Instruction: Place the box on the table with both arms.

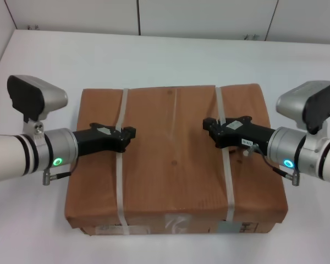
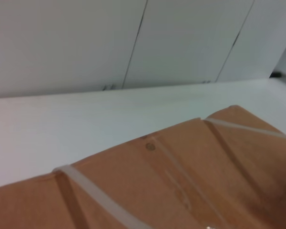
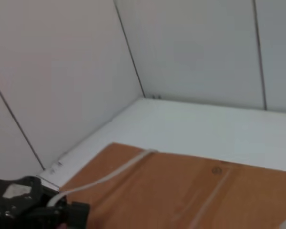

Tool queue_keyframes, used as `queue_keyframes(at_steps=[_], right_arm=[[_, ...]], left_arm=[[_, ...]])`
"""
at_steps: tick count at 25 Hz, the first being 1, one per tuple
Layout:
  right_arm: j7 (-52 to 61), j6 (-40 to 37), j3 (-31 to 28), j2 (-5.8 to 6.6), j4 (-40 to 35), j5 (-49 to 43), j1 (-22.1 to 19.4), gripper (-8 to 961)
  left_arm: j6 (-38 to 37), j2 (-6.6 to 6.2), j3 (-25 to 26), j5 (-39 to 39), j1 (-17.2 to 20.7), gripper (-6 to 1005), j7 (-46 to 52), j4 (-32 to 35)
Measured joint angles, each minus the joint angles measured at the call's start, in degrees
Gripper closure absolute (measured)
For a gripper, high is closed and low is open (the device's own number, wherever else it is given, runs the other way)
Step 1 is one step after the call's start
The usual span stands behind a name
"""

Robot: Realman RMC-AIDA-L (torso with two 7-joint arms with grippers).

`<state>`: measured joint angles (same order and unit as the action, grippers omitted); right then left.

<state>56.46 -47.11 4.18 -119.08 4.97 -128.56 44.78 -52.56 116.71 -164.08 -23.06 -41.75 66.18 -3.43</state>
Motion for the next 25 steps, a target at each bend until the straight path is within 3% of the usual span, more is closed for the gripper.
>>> queue_keyframes(at_steps=[17, 23, 25], right_arm=[[0.67, 1.99, -0.5, -0.01, 0.79, -0.03, -0.66, 906], [0.66, 1.38, -0.33, -0.02, 0.38, -0.03, -1.13, 879], [0.64, 1.42, -0.45, -0.02, 0.34, 0.1, -1.36, 802]], left_arm=[[1.33, 0.18, 0.29, 0.0, 0.24, 964, -0.65, 0.35], [1.21, 0.17, 0.69, -0.34, 0.53, 941, -3.78, 1.31], [1.63, 0.18, 0.59, -0.35, 0.5, 901, -4.38, 1.62]])
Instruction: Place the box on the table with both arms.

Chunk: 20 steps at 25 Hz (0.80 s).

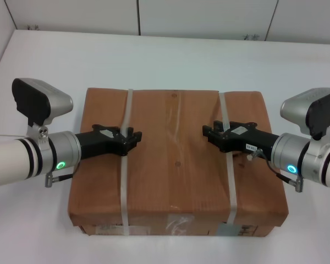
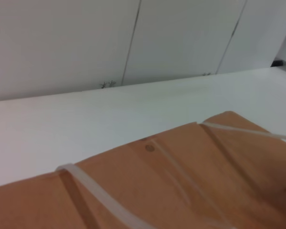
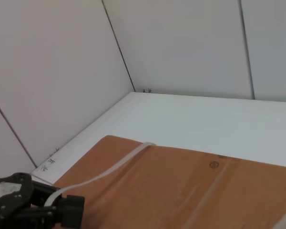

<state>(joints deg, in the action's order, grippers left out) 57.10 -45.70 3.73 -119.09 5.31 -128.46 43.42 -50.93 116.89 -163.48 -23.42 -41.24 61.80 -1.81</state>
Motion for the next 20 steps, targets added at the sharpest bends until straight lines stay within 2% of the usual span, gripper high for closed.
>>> queue_keyframes(at_steps=[3, 9, 14, 20], right_arm=[[0.33, 0.57, -0.12, 0.01, 0.06, 0.35, -0.15, 686], [0.38, 0.62, -0.35, 0.01, 0.35, 0.57, -1.45, 442], [0.38, 0.54, -1.44, 0.0, 0.18, 0.61, -2.44, 202], [1.33, 0.63, -2.36, 0.0, -0.28, 0.61, -3.29, 115]], left_arm=[[2.05, 0.0, -0.32, 0.0, -0.26, 839, 1.25, 0.19], [2.72, 0.0, -0.3, 0.11, 0.0, 592, 1.67, 0.24], [2.49, 0.0, -0.18, 0.05, 0.11, 418, 1.57, 0.23], [2.08, 0.0, -0.3, 0.03, 0.24, 220, 1.48, 0.69]])
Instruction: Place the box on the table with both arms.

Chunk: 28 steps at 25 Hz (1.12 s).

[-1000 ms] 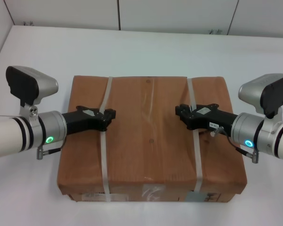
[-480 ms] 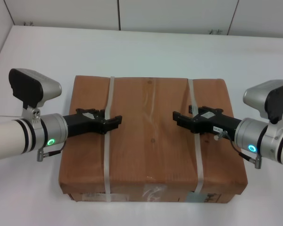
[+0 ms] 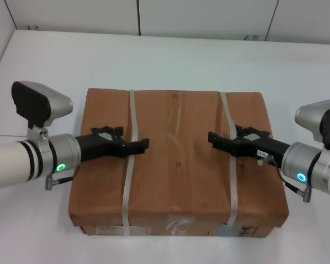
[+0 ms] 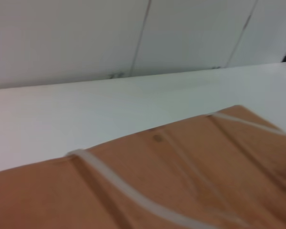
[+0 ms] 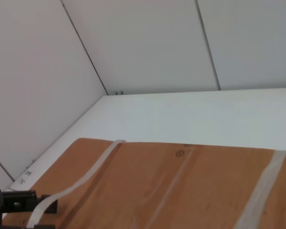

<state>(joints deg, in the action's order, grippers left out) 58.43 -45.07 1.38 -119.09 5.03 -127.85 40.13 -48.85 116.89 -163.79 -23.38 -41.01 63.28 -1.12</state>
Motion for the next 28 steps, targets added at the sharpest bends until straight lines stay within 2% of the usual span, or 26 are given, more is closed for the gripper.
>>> queue_keyframes(at_steps=[2, 7, 11, 16, 19, 21, 24, 28], right_arm=[[0.27, -0.31, -0.23, 0.0, -0.05, 0.0, -0.52, 86], [0.38, -2.35, -1.58, 0.06, -0.64, -0.02, -1.96, 87], [0.44, -6.38, -3.23, 0.21, -1.72, -0.03, -3.56, 88], [0.08, -16.24, -6.08, 0.22, -5.64, -0.03, -6.79, 88], [-2.03, -26.92, -6.13, 0.27, -9.72, -0.42, -8.05, 89], [-4.46, -36.64, -3.89, 0.39, -13.16, -2.17, -7.87, 89], [-4.73, -45.14, 1.67, 0.58, -17.73, -4.6, -5.81, 90], [-3.93, -53.5, 10.04, 0.7, -22.03, -5.58, -3.47, 90]], left_arm=[[-0.75, -0.01, 0.06, 0.0, 0.13, 155, -0.21, 0.5], [-4.09, -0.08, 0.47, -0.63, 0.74, 107, -1.65, 0.73], [-8.58, -0.31, 0.51, -3.5, 1.78, 107, -3.92, 0.38], [-19.38, -0.58, 0.49, -8.27, 4.53, 107, -12.56, -0.63], [-31.29, -1.22, -0.17, -7.64, 5.76, 107, -16.91, -2.03], [-37.65, -1.82, -0.35, -5.5, 5.93, 107, -18.16, -2.9], [-46.89, -2.87, -0.39, -1.29, 5.73, 107, -18.61, -4.79], [-52.79, -3.8, -0.4, 1.33, 5.24, 107, -18.43, -5.53]])
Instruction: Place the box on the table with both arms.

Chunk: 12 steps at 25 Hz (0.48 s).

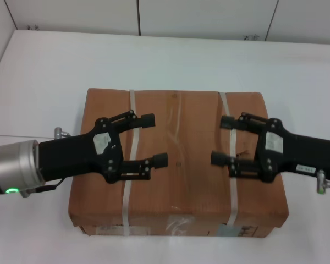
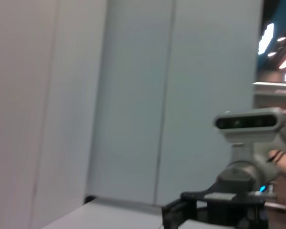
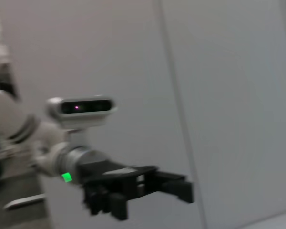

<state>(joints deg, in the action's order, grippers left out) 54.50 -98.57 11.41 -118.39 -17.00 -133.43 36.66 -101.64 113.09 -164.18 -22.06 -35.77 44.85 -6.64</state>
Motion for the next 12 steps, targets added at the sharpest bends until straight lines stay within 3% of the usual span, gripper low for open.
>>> queue_keyframes(at_steps=[5, 12], right_arm=[[0.0, -3.21, 1.45, 0.0, -1.07, 0.34, 0.54, 91], [-0.44, -4.0, 1.09, -0.08, -1.14, 0.62, 0.58, 92]], left_arm=[[-4.5, -0.8, 0.01, 1.43, -0.37, 107, 0.29, -0.02], [-5.49, -0.98, 0.0, 1.74, -0.44, 107, 0.79, -0.04]])
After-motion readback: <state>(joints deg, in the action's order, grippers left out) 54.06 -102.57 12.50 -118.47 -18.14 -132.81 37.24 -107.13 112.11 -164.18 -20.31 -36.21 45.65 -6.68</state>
